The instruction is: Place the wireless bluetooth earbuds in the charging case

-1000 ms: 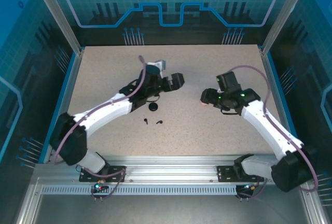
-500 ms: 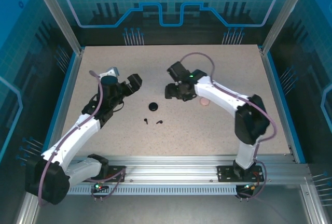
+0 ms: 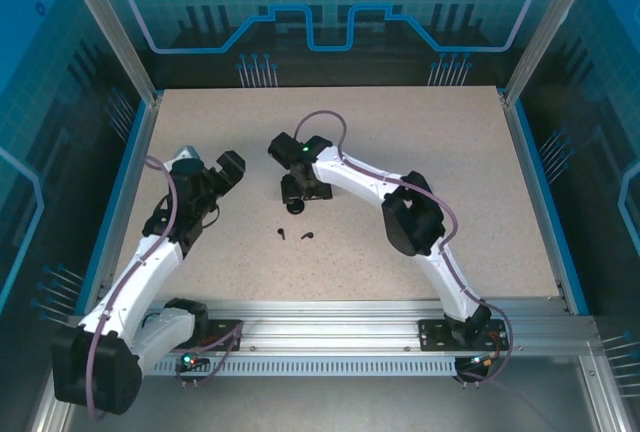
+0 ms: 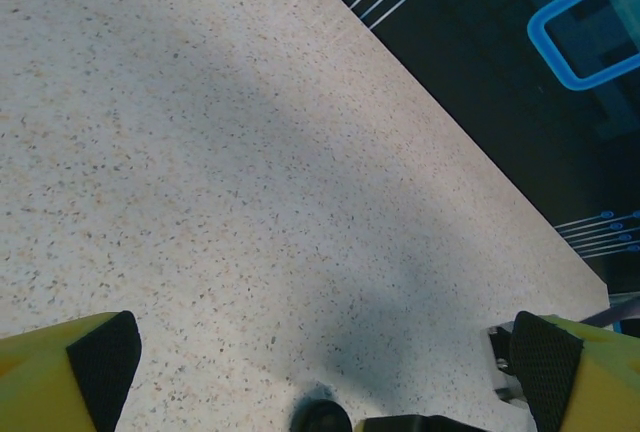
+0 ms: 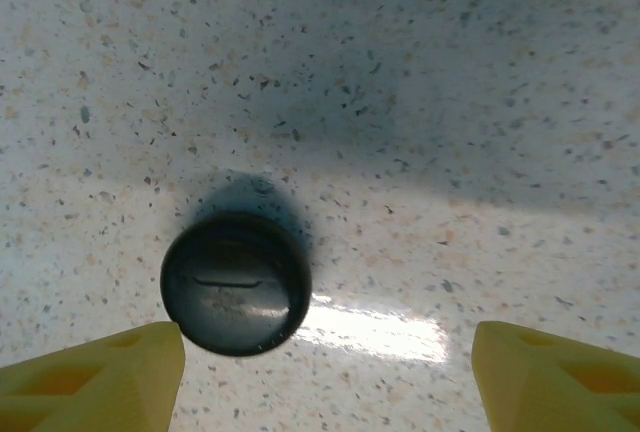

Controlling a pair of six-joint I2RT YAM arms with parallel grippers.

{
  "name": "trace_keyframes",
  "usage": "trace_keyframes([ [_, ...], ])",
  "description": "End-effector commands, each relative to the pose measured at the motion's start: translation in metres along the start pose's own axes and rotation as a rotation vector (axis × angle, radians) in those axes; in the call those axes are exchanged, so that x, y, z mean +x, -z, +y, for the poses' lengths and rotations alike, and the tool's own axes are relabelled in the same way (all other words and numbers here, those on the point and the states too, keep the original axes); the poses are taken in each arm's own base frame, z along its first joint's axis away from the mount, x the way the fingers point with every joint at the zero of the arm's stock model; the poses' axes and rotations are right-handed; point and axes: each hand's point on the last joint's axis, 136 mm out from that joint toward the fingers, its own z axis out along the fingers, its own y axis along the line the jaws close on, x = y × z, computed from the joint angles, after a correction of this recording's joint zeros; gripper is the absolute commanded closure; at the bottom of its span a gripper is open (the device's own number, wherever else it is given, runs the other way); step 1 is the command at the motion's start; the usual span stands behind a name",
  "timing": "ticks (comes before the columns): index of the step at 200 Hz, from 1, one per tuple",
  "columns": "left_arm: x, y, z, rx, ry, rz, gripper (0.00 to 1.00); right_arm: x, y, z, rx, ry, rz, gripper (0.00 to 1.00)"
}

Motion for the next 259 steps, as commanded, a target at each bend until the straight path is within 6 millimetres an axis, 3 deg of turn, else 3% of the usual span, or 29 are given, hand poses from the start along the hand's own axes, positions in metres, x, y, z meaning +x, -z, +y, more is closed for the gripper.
trace_keyframes([
  [1,0.001,0.004,0.009,-0.012,0.029,-0.004,0.01,0.011,-0.011,-0.001,0.074,-0.007,0.034,0.24],
  [42,0.002,0.004,0.012,-0.007,0.037,0.002,0.01,0.012,-0.026,0.018,0.063,0.014,0.05,0.24],
  [90,0.004,0.002,0.012,0.003,0.048,0.007,0.01,0.013,-0.042,0.022,0.071,0.005,0.066,0.26],
  [202,0.003,0.0,0.008,0.023,0.043,0.007,0.01,0.006,-0.041,0.024,0.056,0.01,0.051,0.26],
  [259,0.006,-0.001,0.005,0.04,0.045,0.028,0.01,0.007,-0.038,0.045,-0.04,0.28,0.03,0.27],
])
